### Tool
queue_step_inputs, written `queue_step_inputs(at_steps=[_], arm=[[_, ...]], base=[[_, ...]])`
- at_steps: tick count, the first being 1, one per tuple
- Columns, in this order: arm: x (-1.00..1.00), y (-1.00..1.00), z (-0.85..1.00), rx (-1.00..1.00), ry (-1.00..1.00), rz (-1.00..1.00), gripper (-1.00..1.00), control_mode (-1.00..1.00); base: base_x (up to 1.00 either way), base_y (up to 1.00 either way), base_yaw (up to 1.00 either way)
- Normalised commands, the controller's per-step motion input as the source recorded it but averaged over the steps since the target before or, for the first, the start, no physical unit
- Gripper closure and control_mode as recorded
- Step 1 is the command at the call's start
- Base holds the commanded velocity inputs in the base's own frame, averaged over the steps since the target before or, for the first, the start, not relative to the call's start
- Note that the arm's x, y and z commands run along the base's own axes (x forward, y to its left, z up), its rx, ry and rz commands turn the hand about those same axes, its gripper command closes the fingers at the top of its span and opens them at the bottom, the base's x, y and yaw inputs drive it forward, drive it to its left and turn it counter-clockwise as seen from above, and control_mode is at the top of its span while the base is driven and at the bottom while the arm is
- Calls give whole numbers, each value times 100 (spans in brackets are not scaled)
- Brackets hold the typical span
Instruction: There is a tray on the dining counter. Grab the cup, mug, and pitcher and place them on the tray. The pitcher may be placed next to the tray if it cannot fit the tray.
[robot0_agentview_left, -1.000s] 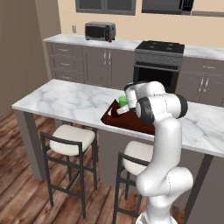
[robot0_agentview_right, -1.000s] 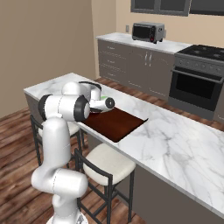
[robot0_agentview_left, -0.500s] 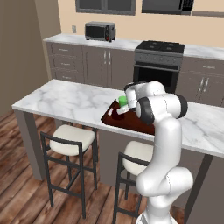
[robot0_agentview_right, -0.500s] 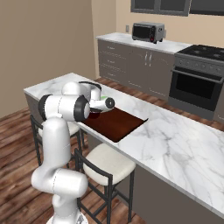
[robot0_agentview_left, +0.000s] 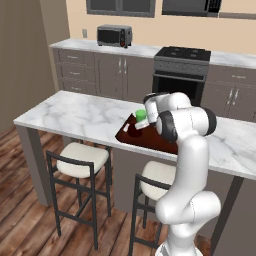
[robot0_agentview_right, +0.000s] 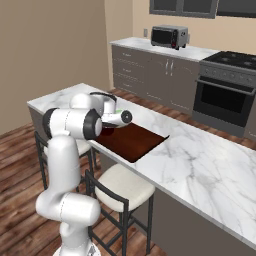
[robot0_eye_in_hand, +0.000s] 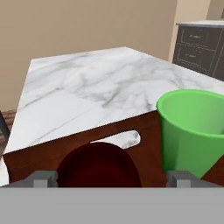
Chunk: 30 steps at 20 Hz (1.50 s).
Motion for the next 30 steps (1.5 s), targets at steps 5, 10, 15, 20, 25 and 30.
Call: queue_step_inputs(at_steps=[5,10,15,20,25,30], arm=[[-6,-13,40,0,0,0,-100,-100],[-36,-11,40,0,0,-4,-100,-100],[-34,-14,31,-6,1,-14,-100,-100],[-54,-30,15,-7,2,-22,-100,-100],[-54,-43,16,-4,2,-27,-100,-100],[-52,-51,20,-2,5,-28,-100,-100]], base=[[0,0,0],[0,0,0],[0,0,0],[0,0,0],[0,0,0],[0,0,0]])
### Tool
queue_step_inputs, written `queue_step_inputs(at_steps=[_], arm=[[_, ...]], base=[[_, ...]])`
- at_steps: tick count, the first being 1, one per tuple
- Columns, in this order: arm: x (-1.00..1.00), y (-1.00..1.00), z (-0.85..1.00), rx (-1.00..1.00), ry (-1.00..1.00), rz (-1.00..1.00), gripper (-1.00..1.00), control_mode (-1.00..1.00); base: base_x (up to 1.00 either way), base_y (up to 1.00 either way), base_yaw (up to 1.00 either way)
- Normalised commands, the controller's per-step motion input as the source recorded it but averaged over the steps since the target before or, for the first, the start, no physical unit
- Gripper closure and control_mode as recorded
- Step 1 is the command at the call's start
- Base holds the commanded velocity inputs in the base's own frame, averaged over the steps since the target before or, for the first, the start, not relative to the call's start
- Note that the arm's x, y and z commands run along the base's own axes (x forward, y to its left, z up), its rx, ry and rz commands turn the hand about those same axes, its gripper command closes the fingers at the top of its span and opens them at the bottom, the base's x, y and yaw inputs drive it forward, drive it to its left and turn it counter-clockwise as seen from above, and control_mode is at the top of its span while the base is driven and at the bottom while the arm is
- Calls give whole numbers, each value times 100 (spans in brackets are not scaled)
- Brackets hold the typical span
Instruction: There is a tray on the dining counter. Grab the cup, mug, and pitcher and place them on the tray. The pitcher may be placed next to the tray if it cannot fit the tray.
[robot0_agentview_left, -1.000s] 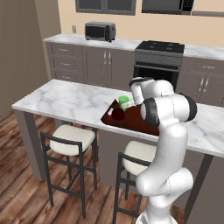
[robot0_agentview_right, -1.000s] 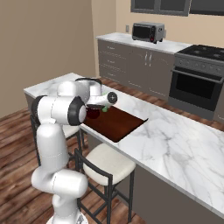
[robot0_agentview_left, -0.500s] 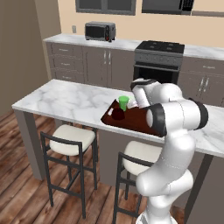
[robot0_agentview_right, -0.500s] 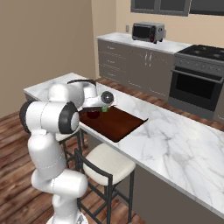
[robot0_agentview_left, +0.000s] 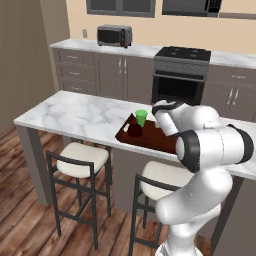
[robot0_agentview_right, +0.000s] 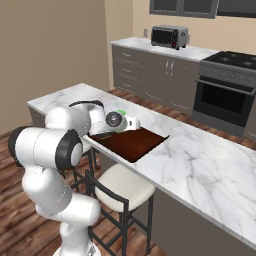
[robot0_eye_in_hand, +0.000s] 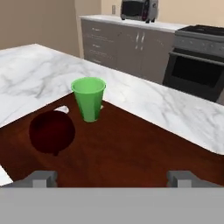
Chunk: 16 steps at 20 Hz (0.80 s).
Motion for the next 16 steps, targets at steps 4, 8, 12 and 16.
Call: queue_step_inputs(at_steps=[4,8,12,16], arm=[[-48,-45,30,-1,5,-29,-100,-100],[-27,-35,61,0,7,-28,-100,-100],[-22,-28,71,0,7,-22,-100,-100],[-19,-12,88,0,5,-11,-100,-100]], base=[[0,0,0],[0,0,0],[0,0,0],[0,0,0]])
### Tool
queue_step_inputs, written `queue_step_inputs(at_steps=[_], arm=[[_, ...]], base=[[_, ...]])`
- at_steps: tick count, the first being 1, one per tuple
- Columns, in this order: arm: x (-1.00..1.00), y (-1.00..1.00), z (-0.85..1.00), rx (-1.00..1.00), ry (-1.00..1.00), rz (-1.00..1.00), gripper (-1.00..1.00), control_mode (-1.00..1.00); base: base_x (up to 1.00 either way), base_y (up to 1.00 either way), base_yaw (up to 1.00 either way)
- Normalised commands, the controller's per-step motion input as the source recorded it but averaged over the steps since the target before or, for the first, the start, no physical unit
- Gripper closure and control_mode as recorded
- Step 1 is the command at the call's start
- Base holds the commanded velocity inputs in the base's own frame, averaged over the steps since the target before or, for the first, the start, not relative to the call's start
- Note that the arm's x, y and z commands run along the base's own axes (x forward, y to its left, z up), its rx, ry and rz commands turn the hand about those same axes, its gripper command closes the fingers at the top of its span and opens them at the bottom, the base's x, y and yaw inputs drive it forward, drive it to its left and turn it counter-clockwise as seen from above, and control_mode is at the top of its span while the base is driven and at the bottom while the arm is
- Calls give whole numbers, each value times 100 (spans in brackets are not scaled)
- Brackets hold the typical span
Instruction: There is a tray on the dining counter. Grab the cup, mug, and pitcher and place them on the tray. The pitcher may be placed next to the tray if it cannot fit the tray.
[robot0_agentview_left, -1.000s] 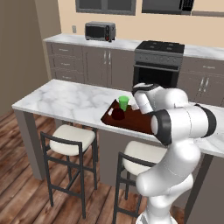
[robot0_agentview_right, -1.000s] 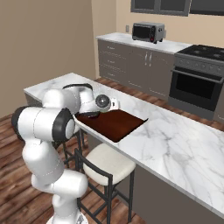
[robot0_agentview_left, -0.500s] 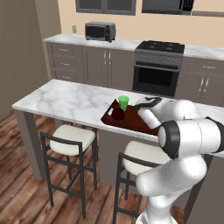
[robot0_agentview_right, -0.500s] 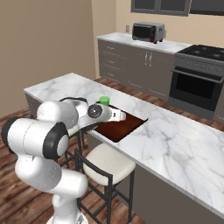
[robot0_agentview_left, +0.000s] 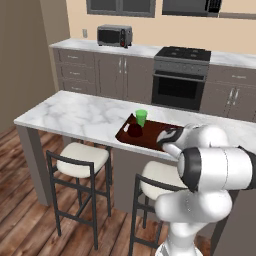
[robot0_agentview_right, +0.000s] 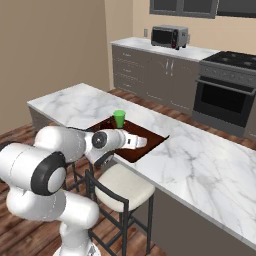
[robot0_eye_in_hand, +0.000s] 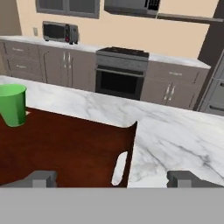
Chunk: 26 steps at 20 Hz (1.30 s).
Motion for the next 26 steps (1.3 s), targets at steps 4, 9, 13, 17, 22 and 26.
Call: queue_step_inputs(at_steps=[4,9,13,17,22,26], arm=[[-7,0,99,0,7,-4,-100,-100],[-2,0,100,0,8,-4,-100,-100],[0,0,100,0,16,-2,-100,-100],[-6,0,96,0,17,-2,-100,-100],[-29,0,64,3,10,0,-100,-100],[-55,15,19,5,0,0,-100,-100]], base=[[0,0,0],[0,0,0],[0,0,0],[0,0,0],[0,0,0],[0,0,0]])
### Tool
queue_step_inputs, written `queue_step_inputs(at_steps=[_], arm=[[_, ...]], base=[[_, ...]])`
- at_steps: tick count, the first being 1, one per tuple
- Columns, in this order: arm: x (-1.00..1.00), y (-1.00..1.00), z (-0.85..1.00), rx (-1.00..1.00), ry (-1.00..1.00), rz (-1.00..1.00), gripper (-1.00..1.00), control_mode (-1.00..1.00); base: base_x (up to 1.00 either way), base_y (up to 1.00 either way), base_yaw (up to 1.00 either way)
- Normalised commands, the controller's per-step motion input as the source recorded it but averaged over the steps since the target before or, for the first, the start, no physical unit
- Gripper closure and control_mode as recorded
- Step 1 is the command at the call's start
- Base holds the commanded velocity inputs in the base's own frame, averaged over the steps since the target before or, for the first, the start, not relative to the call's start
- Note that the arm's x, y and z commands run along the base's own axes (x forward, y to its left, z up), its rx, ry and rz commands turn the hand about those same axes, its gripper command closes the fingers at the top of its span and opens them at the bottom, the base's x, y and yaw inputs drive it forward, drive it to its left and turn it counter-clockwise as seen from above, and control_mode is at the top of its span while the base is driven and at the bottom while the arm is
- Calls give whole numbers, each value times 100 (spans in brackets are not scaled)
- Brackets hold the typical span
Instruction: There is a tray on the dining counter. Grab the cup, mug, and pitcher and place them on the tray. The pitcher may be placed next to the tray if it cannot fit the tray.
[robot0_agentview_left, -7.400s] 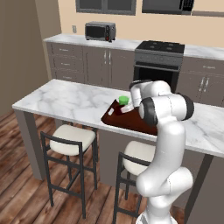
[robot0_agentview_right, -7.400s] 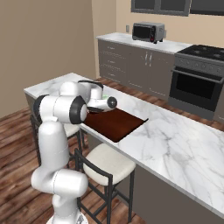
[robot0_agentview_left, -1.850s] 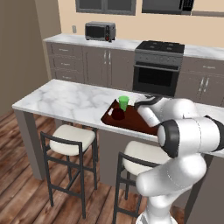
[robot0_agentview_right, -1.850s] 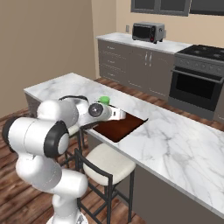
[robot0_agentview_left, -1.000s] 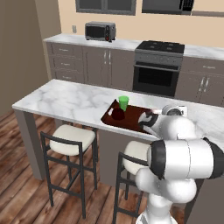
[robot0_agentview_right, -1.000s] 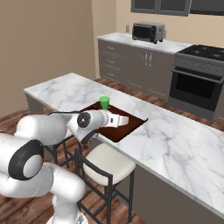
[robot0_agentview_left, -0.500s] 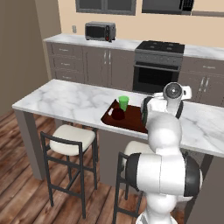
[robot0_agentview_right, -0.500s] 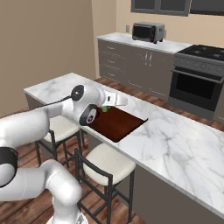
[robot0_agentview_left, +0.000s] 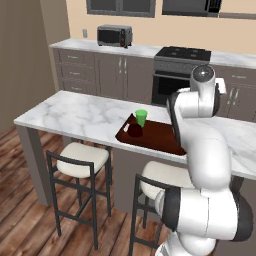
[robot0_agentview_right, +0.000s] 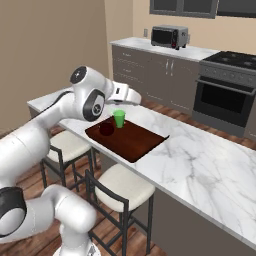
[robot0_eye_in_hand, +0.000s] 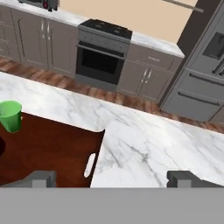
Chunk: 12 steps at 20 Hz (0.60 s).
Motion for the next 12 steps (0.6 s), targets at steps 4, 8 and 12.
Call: queue_step_inputs(at_steps=[4,8,12], arm=[[-77,27,5,5,0,0,-100,-100],[-91,13,12,6,0,0,-100,-100],[-82,0,16,12,0,4,-100,-100]], base=[[0,0,0],[0,0,0],[0,0,0]])
